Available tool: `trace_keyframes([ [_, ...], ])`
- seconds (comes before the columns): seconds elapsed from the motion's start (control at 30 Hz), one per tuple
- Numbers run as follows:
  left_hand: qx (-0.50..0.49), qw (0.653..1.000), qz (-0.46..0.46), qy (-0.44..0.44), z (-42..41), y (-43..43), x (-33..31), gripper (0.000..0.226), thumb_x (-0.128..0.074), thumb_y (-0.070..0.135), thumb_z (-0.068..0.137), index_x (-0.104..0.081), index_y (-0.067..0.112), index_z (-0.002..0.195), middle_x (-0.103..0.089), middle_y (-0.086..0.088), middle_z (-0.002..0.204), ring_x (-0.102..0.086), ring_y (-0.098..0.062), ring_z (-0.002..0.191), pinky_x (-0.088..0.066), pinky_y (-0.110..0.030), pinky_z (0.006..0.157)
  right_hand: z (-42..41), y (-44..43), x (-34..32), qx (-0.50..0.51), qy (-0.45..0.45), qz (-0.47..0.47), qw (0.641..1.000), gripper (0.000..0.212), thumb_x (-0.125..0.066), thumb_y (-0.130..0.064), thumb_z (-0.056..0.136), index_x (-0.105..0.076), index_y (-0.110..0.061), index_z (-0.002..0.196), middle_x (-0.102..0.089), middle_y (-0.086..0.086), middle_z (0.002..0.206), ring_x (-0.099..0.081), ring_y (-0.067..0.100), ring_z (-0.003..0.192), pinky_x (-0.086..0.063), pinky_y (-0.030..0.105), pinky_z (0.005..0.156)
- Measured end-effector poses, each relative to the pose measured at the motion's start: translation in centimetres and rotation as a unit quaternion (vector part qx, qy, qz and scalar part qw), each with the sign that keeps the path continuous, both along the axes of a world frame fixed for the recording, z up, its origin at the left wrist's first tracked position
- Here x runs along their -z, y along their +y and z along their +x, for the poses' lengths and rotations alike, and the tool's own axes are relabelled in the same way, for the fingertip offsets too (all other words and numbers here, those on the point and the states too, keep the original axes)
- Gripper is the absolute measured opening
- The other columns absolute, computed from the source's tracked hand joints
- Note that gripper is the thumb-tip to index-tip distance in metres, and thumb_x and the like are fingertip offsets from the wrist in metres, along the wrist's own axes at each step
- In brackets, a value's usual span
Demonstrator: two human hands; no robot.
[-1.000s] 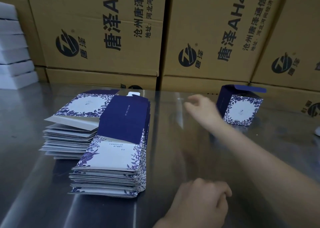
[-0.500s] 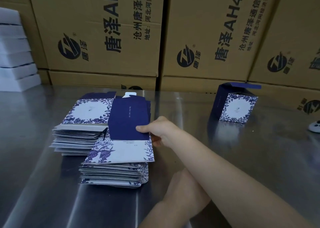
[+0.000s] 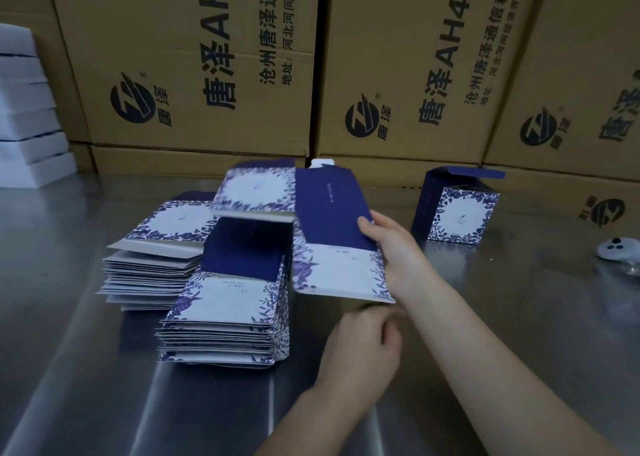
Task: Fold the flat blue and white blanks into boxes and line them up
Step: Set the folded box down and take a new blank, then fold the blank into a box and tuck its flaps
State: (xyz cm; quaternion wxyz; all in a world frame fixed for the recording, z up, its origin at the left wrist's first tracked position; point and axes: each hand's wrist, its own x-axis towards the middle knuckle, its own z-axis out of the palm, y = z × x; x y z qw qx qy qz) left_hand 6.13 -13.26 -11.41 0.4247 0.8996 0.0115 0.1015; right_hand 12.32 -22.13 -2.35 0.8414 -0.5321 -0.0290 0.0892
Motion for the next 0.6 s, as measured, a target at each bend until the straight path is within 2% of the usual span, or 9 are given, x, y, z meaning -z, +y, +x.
trace_keyframes([
  [0.03, -0.005, 1.0, -0.012, -0.024, -0.5, -0.2, -0.8, 0.017, -0.051, 0.016, 0.091, -0.066, 0.009, 0.087, -0.069, -0.011, 0.082, -0.062, -0.03, 0.078, -0.051, -0.041, 0.072, -0.1, -1.0, 0.2, -0.003, -0.01, 0.019, 1.0, 0.025, -0.052, -0.009, 0.097, -0.061, -0.012, 0.12, -0.072, 0.014, 0.106, -0.072, 0.029, 0.087, -0.06, 0.041, 0.067],
  [0.1, 0.013, 0.985, -0.169, -0.041, -2.5, -2.1, -1.4, 0.019, -0.047, 0.007, 0.091, -0.062, 0.007, 0.079, -0.067, -0.014, 0.074, -0.062, -0.03, 0.065, -0.053, -0.043, 0.065, -0.3, -3.0, 0.5, -0.003, -0.028, 0.039, 0.999, 0.029, -0.048, -0.011, 0.099, -0.06, -0.015, 0.125, -0.072, 0.01, 0.11, -0.072, 0.026, 0.09, -0.059, 0.038, 0.067],
  [0.17, 0.001, 0.944, -0.328, -0.022, -2.2, -1.9, -2.6, 0.026, -0.042, 0.002, 0.096, -0.06, 0.016, 0.084, -0.065, -0.007, 0.074, -0.062, -0.019, 0.058, -0.052, -0.036, 0.06, -0.6, -4.7, 0.9, 0.0, -0.038, 0.056, 0.998, 0.033, -0.046, -0.013, 0.099, -0.059, -0.018, 0.129, -0.07, 0.007, 0.115, -0.071, 0.023, 0.092, -0.058, 0.035, 0.069],
  [0.23, -0.009, 0.882, -0.47, -0.028, -2.8, -2.0, -3.6, 0.024, -0.04, 0.011, 0.104, -0.06, 0.022, 0.097, -0.067, -0.006, 0.088, -0.067, -0.02, 0.074, -0.056, -0.036, 0.068, -0.9, -6.2, 1.4, 0.001, -0.04, 0.067, 0.997, 0.035, -0.046, -0.016, 0.099, -0.057, -0.019, 0.132, -0.068, 0.006, 0.12, -0.07, 0.021, 0.095, -0.058, 0.034, 0.071],
  [0.33, 0.02, 0.795, -0.6, -0.089, -2.9, -0.3, -5.7, 0.023, -0.044, 0.044, 0.1, -0.054, 0.034, 0.118, -0.065, 0.0, 0.125, -0.069, -0.015, 0.106, -0.053, -0.04, 0.097, -1.4, -8.4, 2.1, 0.001, -0.044, 0.064, 0.997, 0.039, -0.048, -0.02, 0.097, -0.054, -0.021, 0.135, -0.062, 0.006, 0.13, -0.063, 0.025, 0.113, -0.055, 0.037, 0.083],
  [0.37, 0.045, 0.776, -0.619, -0.112, -3.1, 0.2, -6.0, 0.034, -0.049, 0.053, 0.094, -0.05, 0.037, 0.124, -0.061, 0.004, 0.133, -0.066, -0.012, 0.113, -0.048, -0.041, 0.103, -1.6, -9.0, 2.3, -0.002, -0.053, 0.052, 0.997, 0.04, -0.048, -0.02, 0.097, -0.053, -0.021, 0.137, -0.061, 0.006, 0.132, -0.06, 0.026, 0.119, -0.054, 0.039, 0.088],
  [0.43, 0.075, 0.766, -0.619, -0.157, -3.4, 0.8, -6.9, 0.052, -0.058, 0.06, 0.088, -0.042, 0.041, 0.134, -0.059, 0.015, 0.136, -0.059, -0.009, 0.123, -0.043, -0.041, 0.108, -1.8, -9.9, 2.6, -0.008, -0.068, 0.028, 0.997, 0.04, -0.047, -0.02, 0.098, -0.051, -0.022, 0.139, -0.059, 0.005, 0.134, -0.057, 0.027, 0.123, -0.053, 0.04, 0.091],
  [0.5, 0.088, 0.769, -0.604, -0.191, -3.5, 1.1, -7.2, 0.072, -0.068, 0.055, 0.079, -0.031, 0.049, 0.14, -0.054, 0.018, 0.141, -0.051, -0.009, 0.133, -0.042, -0.04, 0.11, -1.8, -10.4, 2.7, -0.007, -0.072, 0.009, 0.997, 0.041, -0.047, -0.019, 0.099, -0.049, -0.024, 0.14, -0.06, 0.004, 0.134, -0.058, 0.025, 0.122, -0.053, 0.039, 0.089],
  [0.6, 0.071, 0.781, -0.587, -0.201, -3.6, 1.5, -7.2, 0.094, -0.081, 0.039, 0.065, -0.023, 0.063, 0.136, -0.034, 0.016, 0.155, -0.037, -0.011, 0.143, -0.032, -0.045, 0.117, -1.7, -10.6, 2.8, -0.009, -0.071, -0.02, 0.997, 0.041, -0.051, -0.02, 0.097, -0.051, -0.026, 0.138, -0.063, 0.002, 0.13, -0.062, 0.023, 0.117, -0.057, 0.035, 0.08],
])
